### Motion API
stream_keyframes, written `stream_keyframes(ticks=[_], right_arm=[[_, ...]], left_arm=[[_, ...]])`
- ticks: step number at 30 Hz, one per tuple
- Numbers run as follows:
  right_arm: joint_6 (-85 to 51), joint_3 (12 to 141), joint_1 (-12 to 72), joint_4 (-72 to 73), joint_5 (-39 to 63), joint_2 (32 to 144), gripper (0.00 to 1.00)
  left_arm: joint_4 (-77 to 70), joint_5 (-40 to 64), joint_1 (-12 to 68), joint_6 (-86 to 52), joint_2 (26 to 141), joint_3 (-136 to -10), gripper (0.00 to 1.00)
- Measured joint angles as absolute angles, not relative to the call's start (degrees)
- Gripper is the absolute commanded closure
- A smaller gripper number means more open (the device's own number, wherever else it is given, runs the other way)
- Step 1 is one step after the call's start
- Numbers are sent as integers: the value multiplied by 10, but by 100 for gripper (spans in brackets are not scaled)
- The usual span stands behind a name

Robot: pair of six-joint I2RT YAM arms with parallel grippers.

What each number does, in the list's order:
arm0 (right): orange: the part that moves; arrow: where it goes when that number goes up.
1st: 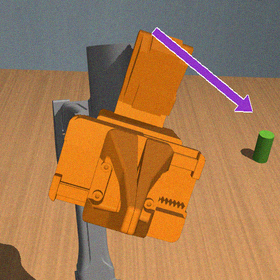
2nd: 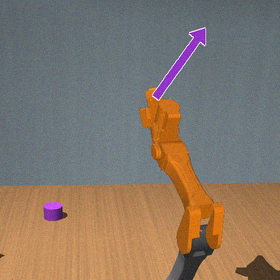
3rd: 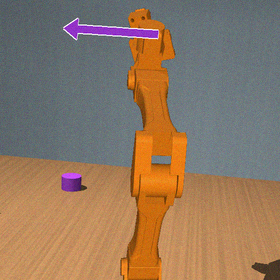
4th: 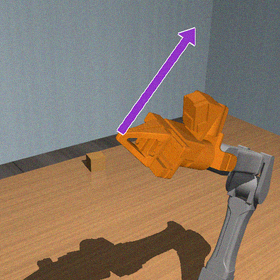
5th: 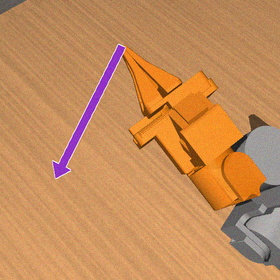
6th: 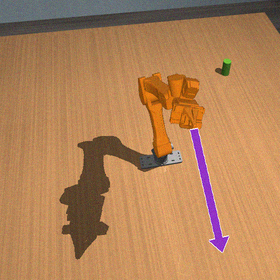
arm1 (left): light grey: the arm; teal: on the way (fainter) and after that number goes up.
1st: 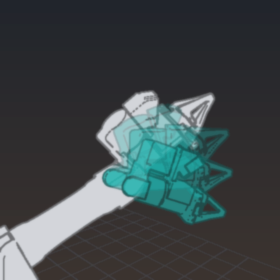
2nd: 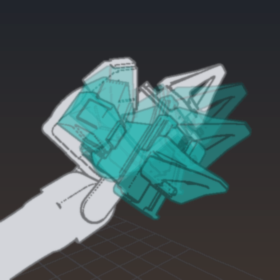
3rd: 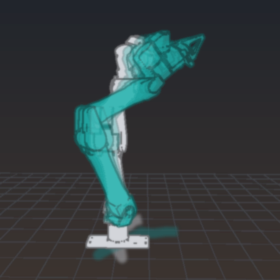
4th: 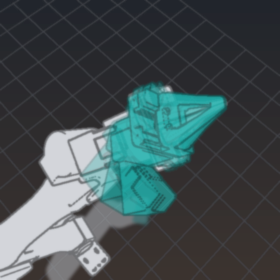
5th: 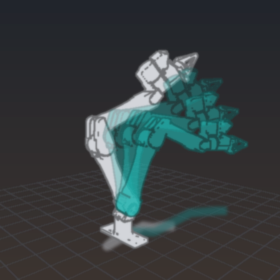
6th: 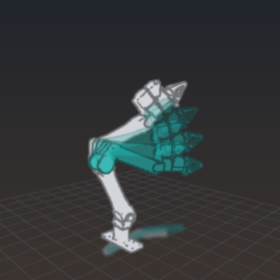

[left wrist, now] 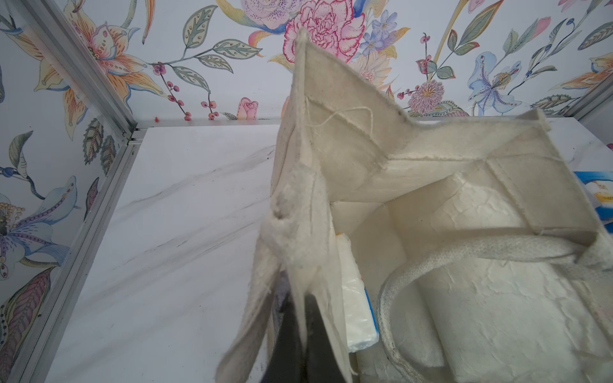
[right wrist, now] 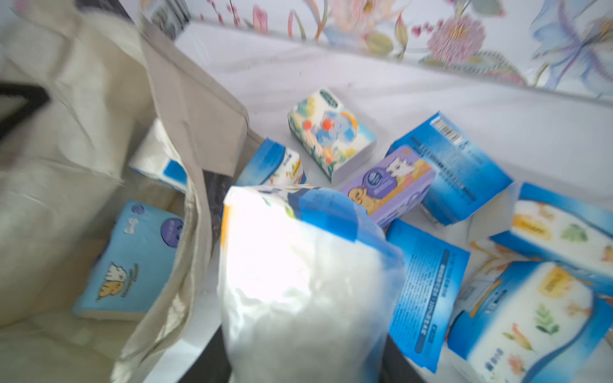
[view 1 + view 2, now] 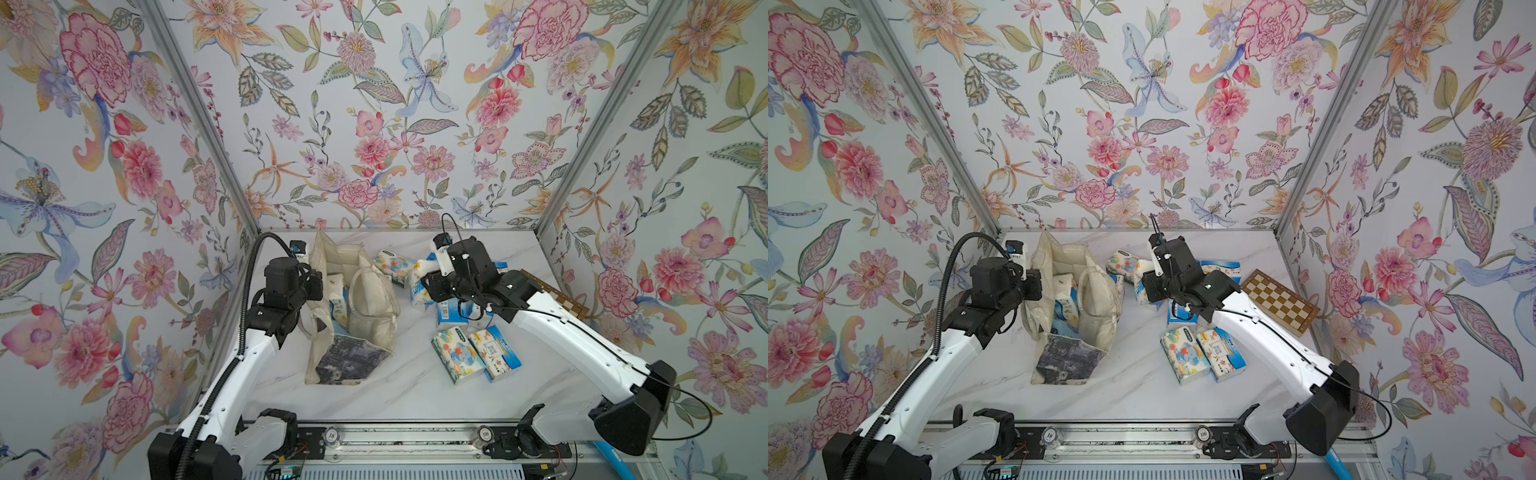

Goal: Put tissues into the canvas bag
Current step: Pick up the pack of facial tissues from the center of the board, then place the pack of facial tissues in the canvas bag.

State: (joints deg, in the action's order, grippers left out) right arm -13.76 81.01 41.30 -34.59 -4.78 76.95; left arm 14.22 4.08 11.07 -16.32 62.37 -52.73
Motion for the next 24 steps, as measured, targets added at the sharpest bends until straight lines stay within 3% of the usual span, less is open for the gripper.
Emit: stream_keyframes(ticks=[6, 13, 24], right_arm=[[-109, 844, 413, -269, 80, 722, 54], [-107, 886, 471, -213, 227, 816, 54], [-96, 992, 525, -267, 213, 1031, 52]], left_arm=[[142, 41, 111, -163, 624, -526, 99], [141, 41, 111, -164, 623, -526, 99], [140, 42, 111, -164, 623, -526, 99]])
